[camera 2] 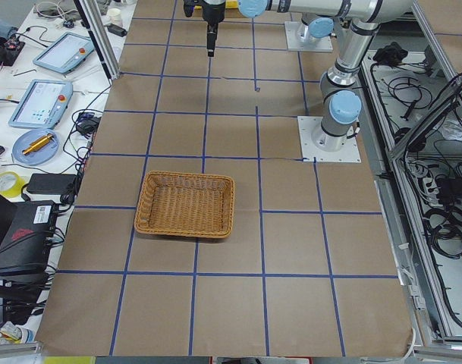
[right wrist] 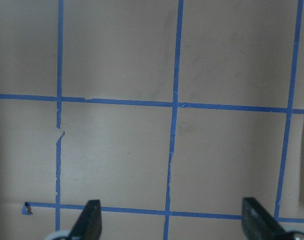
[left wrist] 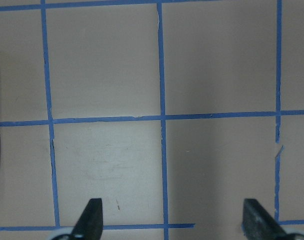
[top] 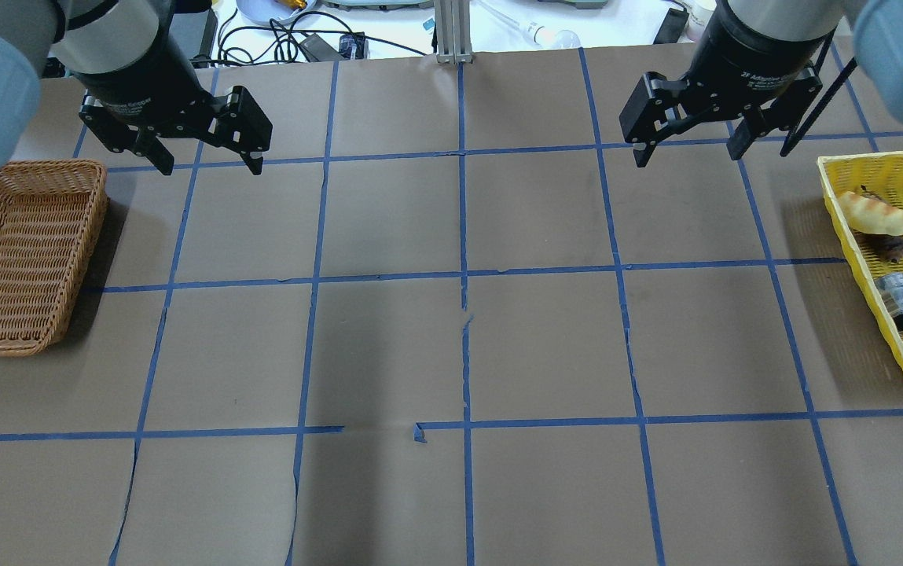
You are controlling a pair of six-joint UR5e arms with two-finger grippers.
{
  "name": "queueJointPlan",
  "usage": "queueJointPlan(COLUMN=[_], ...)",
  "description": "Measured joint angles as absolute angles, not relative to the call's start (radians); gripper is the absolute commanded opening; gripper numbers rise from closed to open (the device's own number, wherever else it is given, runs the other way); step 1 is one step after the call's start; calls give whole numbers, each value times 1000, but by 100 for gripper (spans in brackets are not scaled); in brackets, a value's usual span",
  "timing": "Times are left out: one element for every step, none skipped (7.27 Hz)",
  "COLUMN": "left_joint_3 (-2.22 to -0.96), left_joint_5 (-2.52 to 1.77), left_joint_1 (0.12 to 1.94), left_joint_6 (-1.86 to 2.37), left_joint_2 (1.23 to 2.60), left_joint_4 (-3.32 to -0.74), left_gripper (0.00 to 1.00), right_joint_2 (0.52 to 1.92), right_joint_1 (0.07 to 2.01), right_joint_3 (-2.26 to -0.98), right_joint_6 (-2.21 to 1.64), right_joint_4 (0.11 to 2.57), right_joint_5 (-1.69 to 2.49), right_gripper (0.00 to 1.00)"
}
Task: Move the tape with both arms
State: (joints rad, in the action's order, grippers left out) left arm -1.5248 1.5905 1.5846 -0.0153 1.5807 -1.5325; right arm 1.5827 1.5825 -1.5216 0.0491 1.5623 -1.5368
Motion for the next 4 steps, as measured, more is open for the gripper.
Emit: queueJointPlan(left_joint_3=[-1525,-1525,-1525,-1525], left_joint_5=[1591,1592,1592,1592], left_joint_1=[1585,1585,1585,1585], left_joint_6=[-15,-15,-15,-15], left_joint_2=[1580,1580,1580,1580], left_joint_4=[-1532,-1532,-1532,-1532], left_gripper=[100,100,100,100], right_joint_2=[1584,1585,1586,1586], right_joint_1=[1583,1584,1583,1583], right_joint_3=[-1522,-1522,-1522,-1522], right_joint_6=[49,52,58,61], right_joint_4=[1562,1559,1558,1558], right_joint_5=[-1536,-1535,-1531,-1530], right_gripper=[100,100,100,100])
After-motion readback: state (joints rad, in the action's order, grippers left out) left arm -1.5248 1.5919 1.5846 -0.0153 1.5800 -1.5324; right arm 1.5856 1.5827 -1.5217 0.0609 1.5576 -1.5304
